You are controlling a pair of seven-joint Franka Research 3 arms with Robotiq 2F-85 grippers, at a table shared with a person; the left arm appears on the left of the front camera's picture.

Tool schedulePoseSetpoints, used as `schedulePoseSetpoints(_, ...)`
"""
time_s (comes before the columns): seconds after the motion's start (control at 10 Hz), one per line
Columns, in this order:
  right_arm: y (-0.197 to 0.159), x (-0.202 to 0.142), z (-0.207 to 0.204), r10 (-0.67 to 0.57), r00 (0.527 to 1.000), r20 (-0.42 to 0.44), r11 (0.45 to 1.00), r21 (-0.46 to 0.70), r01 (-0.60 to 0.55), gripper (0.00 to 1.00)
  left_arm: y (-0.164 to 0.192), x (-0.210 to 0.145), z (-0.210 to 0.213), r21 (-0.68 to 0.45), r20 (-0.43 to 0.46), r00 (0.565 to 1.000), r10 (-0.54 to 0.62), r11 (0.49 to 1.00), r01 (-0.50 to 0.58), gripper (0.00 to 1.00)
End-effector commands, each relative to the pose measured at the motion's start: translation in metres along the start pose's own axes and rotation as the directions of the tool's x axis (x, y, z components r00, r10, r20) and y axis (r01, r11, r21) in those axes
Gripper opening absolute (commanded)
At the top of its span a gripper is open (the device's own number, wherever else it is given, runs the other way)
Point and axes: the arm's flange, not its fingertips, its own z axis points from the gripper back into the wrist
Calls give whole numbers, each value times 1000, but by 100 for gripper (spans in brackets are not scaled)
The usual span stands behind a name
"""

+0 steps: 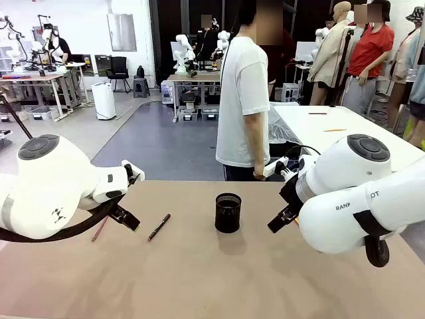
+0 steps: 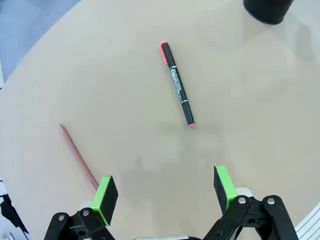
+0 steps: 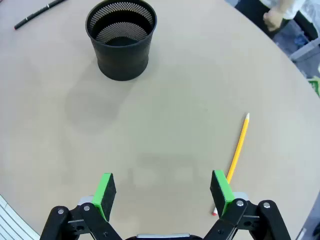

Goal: Place the pens into the pen holder.
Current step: Pick up a writing instrument from the table and place it into the Pen holder.

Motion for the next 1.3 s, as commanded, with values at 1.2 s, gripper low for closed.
schedulePoseSetpoints(1.2, 0, 0, 1, 0, 1000, 1, 1000, -1, 0, 100, 0, 0, 0, 0, 0, 1000, 0, 1000, 0, 100)
